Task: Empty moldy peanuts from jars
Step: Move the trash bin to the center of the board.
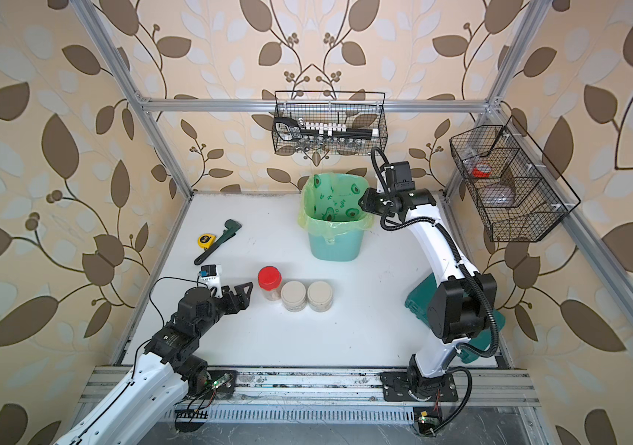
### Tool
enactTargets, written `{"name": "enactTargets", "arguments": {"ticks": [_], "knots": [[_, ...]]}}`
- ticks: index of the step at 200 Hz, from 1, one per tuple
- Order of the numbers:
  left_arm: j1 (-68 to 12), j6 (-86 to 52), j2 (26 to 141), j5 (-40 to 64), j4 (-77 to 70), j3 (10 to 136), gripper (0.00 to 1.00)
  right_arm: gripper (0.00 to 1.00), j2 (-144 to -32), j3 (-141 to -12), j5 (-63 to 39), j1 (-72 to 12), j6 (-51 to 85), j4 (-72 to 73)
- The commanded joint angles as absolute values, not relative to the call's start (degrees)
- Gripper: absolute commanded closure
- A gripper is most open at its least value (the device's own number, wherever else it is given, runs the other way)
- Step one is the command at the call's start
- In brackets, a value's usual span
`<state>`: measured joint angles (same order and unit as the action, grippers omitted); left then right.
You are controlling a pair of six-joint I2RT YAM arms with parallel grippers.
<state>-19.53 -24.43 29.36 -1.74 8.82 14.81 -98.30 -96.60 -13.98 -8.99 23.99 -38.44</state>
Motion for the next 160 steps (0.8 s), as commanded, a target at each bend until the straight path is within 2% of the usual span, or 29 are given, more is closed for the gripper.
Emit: {"name": "enactTargets", "arguments": {"ticks": [1,52,160], "knots": [[-19.8,-23.6,29.2,-1.7,7.6,15.9,0.11,0.58,-96.5,-94.8,-16.8,-9.3,24.9,-36.4],[-19.8,-23.6,29.9,-1.6,7.3,16.1,0.11,0.55,-95.8,-90.6,-20.2,-9.4,26.5,-31.4],[-19.8,-23.5,30.5,-1.5,7.1,16.1,0.12,0.5,-97.4,-89.9,-22.7,-11.5,27.2,-26.9]]}}
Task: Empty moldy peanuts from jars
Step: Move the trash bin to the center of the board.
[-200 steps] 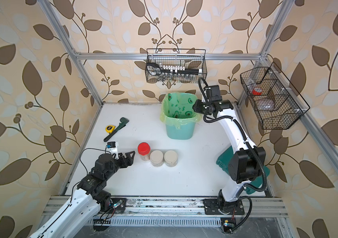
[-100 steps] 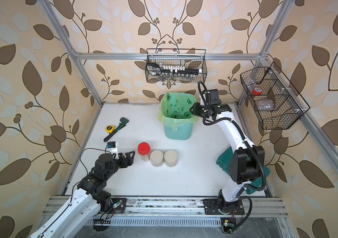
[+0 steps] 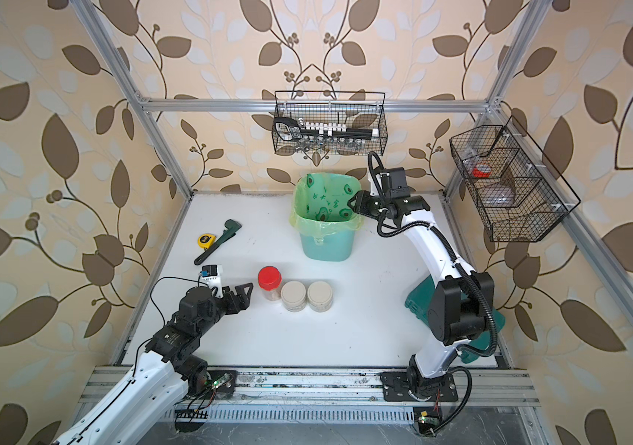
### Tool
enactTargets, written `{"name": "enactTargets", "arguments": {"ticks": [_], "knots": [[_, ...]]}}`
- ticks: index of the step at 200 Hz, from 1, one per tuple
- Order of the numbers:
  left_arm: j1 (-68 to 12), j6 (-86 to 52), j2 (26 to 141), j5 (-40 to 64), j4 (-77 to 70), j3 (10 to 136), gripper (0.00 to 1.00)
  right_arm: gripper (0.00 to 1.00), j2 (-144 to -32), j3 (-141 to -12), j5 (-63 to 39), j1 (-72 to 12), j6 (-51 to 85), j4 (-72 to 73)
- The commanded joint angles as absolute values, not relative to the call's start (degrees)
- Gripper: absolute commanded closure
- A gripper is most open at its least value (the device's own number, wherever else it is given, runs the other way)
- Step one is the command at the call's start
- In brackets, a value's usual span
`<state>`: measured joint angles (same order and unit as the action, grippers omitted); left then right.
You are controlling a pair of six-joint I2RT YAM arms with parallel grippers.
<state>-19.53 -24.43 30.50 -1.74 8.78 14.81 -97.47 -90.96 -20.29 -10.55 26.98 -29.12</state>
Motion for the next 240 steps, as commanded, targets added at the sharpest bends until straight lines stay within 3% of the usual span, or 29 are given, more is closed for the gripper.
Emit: {"name": "enactTargets", "arguments": {"ticks": [1,113,134,180,240], "knots": [[-19.8,-23.5,30.4,-1.5,7.1,16.1,0.12,0.49,-97.4,-89.9,-22.8,-11.5,27.2,-26.9],[-19.8,-23.5,30.4,-1.6,7.0,16.0,0.12,0.46,-101.2,-91.9,-23.8,-17.6,29.6,-22.9],[-19.8,-23.5,30.4,-1.7,7.1,16.0,0.12,0.56,-102.8,-94.0,-22.7,-18.0,28.6,-24.0],[-19.8,-23.6,30.4,-1.7,7.1,16.1,0.12,0.63,-105.4,-97.9,-22.1,-18.6,27.5,-26.4],[-19.8,-23.6,30.9,-1.6,6.9,16.1,0.12,0.56,-104.3,-98.2,-21.7,-20.7,29.4,-26.4]]}}
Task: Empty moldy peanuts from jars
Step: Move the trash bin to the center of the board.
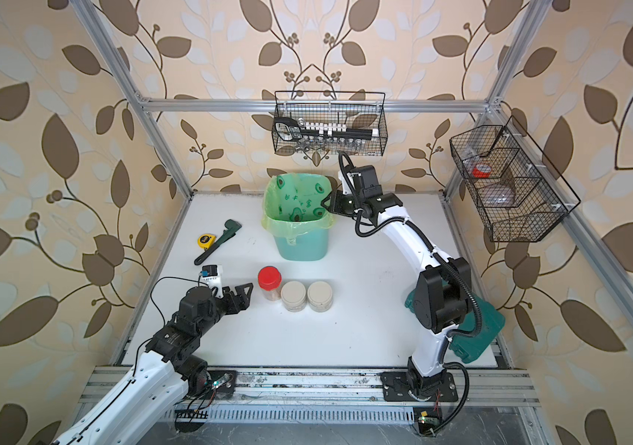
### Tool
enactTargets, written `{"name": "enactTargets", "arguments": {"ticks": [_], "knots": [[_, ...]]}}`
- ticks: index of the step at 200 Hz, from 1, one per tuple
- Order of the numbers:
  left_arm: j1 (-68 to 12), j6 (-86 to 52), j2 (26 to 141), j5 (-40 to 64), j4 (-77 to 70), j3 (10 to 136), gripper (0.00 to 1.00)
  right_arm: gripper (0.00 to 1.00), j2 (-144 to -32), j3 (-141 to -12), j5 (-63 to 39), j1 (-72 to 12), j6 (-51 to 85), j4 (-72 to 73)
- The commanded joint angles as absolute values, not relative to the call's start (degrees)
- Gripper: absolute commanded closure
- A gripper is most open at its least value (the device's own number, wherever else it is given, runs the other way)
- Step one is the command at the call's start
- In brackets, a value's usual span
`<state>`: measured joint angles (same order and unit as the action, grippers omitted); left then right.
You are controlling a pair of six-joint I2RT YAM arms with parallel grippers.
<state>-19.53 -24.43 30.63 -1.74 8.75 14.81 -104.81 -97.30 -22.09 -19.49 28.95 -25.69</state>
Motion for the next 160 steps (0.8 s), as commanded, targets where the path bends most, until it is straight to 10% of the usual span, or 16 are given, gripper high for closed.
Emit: {"name": "enactTargets", "arguments": {"ticks": [1,32,86,160], "knots": [[-19.8,-23.6,30.9,-1.6,6.9,16.1,0.12,0.56,-104.2,-98.2,-21.7,-20.7,29.4,-26.4],[-19.8,-23.6,30.6,-2.2,7.7,16.5,0.12,0.49,-102.1,-97.7,-19.7,-20.8,28.7,-26.0],[-19.8,-24.9,21.3,-4.2,14.9,16.9,0.13,0.08,-94.5,-100.0,-14.0,-20.5,19.5,-29.5],[-19.8,-29.2,27.8,0.0,14.0,16.8,0.14,0.15,-71.5,-78.1,-17.6,-21.2,16.3,-28.2]]}}
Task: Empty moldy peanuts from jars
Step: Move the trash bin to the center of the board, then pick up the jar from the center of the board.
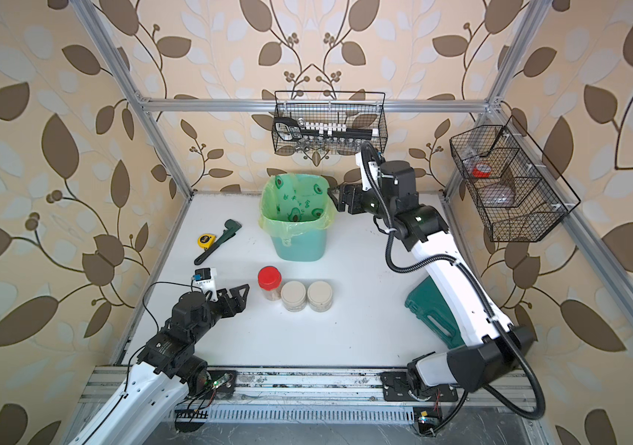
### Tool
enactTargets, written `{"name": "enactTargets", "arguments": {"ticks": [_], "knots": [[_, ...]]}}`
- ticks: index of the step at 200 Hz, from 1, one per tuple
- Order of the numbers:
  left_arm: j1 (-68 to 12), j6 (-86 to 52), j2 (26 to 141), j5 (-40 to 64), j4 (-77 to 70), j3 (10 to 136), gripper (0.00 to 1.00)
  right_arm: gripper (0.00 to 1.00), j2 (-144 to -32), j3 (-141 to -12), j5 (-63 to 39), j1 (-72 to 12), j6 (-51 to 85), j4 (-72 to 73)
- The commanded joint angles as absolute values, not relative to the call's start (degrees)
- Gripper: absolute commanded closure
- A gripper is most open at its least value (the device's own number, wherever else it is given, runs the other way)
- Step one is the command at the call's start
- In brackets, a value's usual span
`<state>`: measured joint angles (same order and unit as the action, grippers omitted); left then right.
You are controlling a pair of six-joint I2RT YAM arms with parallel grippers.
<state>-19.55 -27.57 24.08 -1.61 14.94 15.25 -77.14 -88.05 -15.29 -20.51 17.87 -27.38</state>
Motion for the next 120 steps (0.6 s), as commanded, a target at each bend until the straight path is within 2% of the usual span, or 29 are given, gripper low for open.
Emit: {"name": "enactTargets", "arguments": {"ticks": [1,24,53,85,120], "knots": [[-19.8,-29.2,27.8,0.0,14.0,16.9,0.14,0.15,-71.1,-77.6,-17.7,-21.2,16.3,-28.1],[-19.8,-30.5,33.3,-0.5,13.9,18.3,0.15,0.17,-63.9,-68.4,-19.4,-25.2,16.1,-26.9],[-19.8,-32.5,40.8,-1.1,12.2,20.4,0.16,0.18,-61.1,-60.9,-14.0,-35.5,16.1,-25.4],[-19.8,-34.0,46.7,0.0,10.1,22.0,0.15,0.16,-67.6,-59.1,-7.2,-44.7,17.6,-21.5],[-19.8,-34.0,47.0,0.1,9.7,22.0,0.14,0.09,-79.9,-64.9,-0.2,-52.3,16.7,-19.4]]}}
